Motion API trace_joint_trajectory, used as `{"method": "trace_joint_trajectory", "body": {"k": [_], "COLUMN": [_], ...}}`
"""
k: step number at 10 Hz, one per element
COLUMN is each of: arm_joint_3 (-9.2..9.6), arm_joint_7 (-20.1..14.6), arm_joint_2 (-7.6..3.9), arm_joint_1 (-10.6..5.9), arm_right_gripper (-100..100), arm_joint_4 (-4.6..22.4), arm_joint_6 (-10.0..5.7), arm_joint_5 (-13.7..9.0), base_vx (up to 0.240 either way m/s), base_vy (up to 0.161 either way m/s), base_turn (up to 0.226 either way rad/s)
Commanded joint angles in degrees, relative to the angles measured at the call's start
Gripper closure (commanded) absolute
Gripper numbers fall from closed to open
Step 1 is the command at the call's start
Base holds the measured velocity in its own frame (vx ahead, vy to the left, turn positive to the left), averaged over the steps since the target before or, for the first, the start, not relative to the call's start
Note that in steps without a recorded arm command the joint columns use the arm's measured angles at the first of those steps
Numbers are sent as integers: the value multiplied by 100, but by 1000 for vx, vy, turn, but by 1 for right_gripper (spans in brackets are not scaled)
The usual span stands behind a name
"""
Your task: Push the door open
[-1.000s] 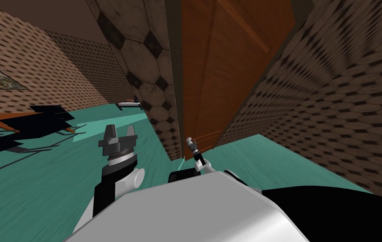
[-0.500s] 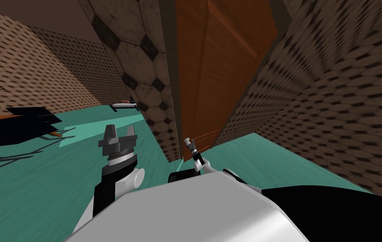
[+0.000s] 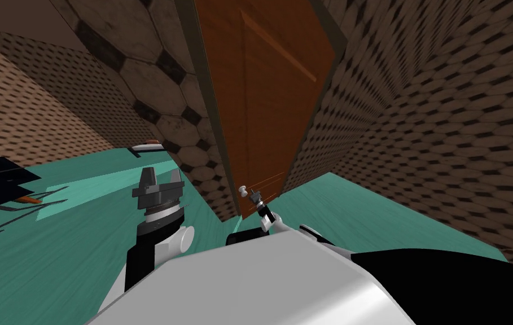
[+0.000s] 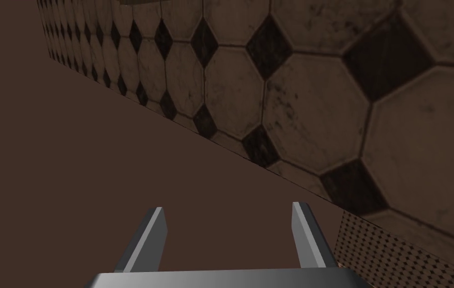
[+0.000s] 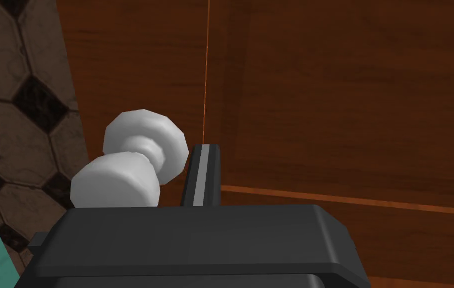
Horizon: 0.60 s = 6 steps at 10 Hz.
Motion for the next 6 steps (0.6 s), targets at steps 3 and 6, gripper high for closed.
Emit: {"method": "trace_joint_trajectory", "body": {"k": [3,6], "arm_joint_3": [-52,-55], "arm_joint_7": [-81,-96], "arm_joint_2": [219,232], "arm_joint_1": [266,314], "arm_right_gripper": [-100,-100], "arm_joint_4": [99,84], "arm_joint_6": [305,327], "arm_joint_5": [-132,-148], "base_vx": [-216,-110], "base_vy": [42,18], "base_turn": [-40,-17]}}
